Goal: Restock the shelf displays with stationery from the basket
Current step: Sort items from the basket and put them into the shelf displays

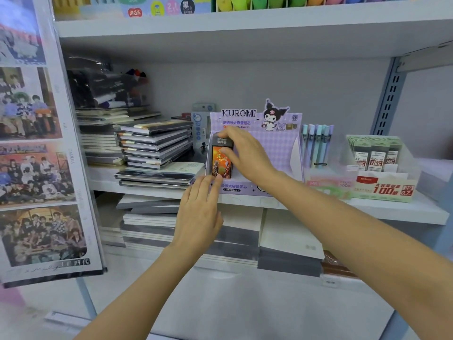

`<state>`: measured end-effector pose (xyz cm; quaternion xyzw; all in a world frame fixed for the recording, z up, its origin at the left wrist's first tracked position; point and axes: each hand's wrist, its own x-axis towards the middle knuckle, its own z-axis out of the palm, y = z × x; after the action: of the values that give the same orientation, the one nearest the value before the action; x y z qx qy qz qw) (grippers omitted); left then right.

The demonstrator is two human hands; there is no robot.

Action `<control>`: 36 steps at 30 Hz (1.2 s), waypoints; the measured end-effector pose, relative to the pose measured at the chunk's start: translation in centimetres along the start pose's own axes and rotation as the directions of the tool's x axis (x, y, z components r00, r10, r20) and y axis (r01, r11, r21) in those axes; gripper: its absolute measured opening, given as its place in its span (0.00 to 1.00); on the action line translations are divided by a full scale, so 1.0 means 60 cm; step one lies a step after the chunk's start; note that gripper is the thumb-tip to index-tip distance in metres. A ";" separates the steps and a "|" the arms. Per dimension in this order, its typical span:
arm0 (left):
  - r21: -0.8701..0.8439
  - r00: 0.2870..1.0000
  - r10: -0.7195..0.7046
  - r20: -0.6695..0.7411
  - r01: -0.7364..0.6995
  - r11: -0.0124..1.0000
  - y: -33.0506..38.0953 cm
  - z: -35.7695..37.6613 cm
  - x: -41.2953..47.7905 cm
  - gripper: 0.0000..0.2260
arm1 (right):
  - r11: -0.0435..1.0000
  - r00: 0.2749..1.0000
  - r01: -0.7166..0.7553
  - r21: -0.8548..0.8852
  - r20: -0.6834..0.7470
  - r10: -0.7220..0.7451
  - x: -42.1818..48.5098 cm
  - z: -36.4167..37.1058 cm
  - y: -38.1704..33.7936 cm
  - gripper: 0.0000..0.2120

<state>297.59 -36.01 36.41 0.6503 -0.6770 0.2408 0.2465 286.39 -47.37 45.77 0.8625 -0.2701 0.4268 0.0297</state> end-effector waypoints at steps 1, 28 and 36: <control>0.022 1.000 -0.006 0.009 0.006 1.000 0.001 0.001 0.001 0.32 | 1.000 0.999 -0.021 0.009 0.040 0.020 0.000 -0.002 0.001 0.12; -0.139 0.371 0.085 0.925 0.123 0.983 0.187 0.399 -0.473 0.28 | 0.608 0.357 -0.792 -0.066 0.757 0.547 -0.848 0.181 0.175 0.15; -0.214 0.591 0.063 0.804 0.189 0.958 0.189 0.436 -0.541 0.26 | 0.529 0.322 -0.846 -0.070 0.723 0.611 -0.897 0.262 0.146 0.23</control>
<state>286.80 -27.77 -4.59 0.6712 -0.7179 -0.1843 0.0114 267.02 -35.56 -6.25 0.7221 -0.5509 0.0871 -0.4092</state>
